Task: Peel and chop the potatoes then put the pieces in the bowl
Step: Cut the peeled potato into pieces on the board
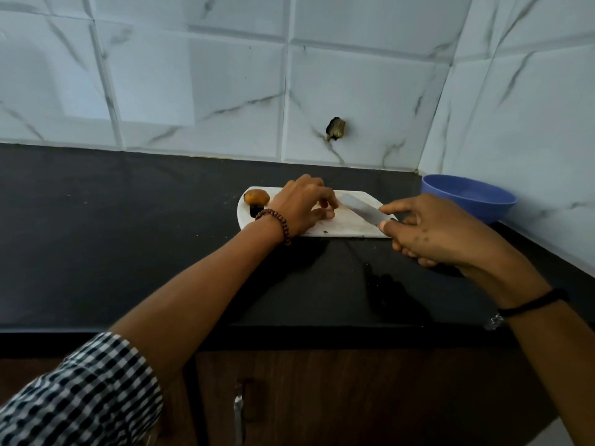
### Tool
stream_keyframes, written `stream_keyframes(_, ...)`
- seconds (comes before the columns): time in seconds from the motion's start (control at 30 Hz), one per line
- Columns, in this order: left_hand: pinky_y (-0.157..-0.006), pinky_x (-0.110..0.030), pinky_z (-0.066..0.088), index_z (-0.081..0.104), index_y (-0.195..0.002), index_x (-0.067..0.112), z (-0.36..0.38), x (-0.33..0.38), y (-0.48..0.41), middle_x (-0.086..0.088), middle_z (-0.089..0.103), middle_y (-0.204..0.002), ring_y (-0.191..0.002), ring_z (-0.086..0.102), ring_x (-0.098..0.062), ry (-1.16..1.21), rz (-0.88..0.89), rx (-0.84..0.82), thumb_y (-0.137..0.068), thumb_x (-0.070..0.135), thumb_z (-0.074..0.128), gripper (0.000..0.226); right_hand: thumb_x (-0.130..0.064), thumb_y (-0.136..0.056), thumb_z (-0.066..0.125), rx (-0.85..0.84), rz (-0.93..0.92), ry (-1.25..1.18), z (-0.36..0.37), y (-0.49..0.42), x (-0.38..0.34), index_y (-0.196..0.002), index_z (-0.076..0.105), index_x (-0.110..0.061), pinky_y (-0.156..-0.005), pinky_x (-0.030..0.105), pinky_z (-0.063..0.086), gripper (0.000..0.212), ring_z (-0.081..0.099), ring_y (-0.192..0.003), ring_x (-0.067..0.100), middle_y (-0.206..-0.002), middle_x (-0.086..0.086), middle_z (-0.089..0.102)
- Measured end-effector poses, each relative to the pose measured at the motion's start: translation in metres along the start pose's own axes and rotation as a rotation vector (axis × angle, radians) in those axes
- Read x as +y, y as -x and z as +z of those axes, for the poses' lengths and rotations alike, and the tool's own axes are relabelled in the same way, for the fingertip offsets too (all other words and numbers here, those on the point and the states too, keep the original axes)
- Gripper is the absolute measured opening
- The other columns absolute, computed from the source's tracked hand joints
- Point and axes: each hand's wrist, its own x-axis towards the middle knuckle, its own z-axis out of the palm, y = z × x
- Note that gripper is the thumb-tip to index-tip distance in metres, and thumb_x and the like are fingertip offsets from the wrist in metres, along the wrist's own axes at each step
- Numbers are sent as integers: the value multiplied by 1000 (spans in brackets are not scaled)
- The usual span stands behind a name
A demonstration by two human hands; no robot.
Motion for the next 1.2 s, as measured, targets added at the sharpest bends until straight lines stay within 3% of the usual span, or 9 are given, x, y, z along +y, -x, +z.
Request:
stream_keyframes(0.13,-81,-21,53,72,-101,15,-2,4,3,2,69,-96,-81,62,-6,205,-51,122,-84,20,73,18,-29,-99,59,29,-9,-17,2,0,2,-144,50,-29,-46,21,48,47,63,-60,11,-79,4,71)
stream_keyframes(0.27,-91,-15,49,74,-102,15,-6,7,5,4,72,-101,-94,65,-5,266,-134,11,-83,15,73,19,-29,-99,59,64,-21,-22,7,0,0,-145,49,-28,-49,22,48,47,66,-66,13,-85,4,71)
stream_keyframes(0.43,-79,4,39,77,-99,17,-10,3,9,8,72,-100,-91,64,1,385,-239,23,-78,21,78,21,-32,-98,60,76,-15,3,20,1,-5,-144,50,-30,-51,23,51,47,72,-72,19,-102,5,69)
stream_keyframes(0.53,-82,0,43,78,-94,17,-9,3,10,6,74,-97,-90,66,-1,429,-245,53,-76,20,81,19,-35,-97,58,93,-30,48,25,3,-8,-142,51,-32,-55,28,56,46,71,-69,17,-110,8,67)
stream_keyframes(0.67,-89,-24,53,78,-89,27,-3,6,7,11,74,-91,-90,66,-3,365,-250,10,-73,33,81,17,-35,-97,55,112,-44,97,28,8,-8,-141,51,-31,-73,40,61,44,69,-74,17,-115,10,66)
stream_keyframes(0.73,-88,-28,54,78,-86,28,-2,6,6,12,73,-89,-88,65,-2,367,-291,12,-72,37,82,17,-36,-98,55,121,-37,119,29,10,-9,-143,50,-31,-75,40,61,45,67,-73,16,-119,11,64)
stream_keyframes(0.93,-86,-21,51,77,-85,28,-1,4,6,13,73,-86,-87,63,0,410,-365,2,-72,36,82,17,-31,-101,52,131,-68,184,35,13,-22,-139,54,-24,-63,26,51,38,60,-66,10,-101,2,61)
stream_keyframes(1.07,-80,-15,47,78,-83,26,0,2,6,18,71,-79,-86,62,0,449,-364,-8,-73,31,82,12,-28,-102,49,143,-56,247,41,12,-31,-134,56,-17,-75,34,56,34,64,-86,20,-104,5,58)
stream_keyframes(1.2,-77,-9,42,79,-85,21,0,2,6,21,69,-75,-86,62,1,472,-345,-6,-75,26,81,12,-25,-102,46,131,-35,288,48,5,-37,-133,57,-13,-78,41,58,35,65,-82,24,-101,9,58)
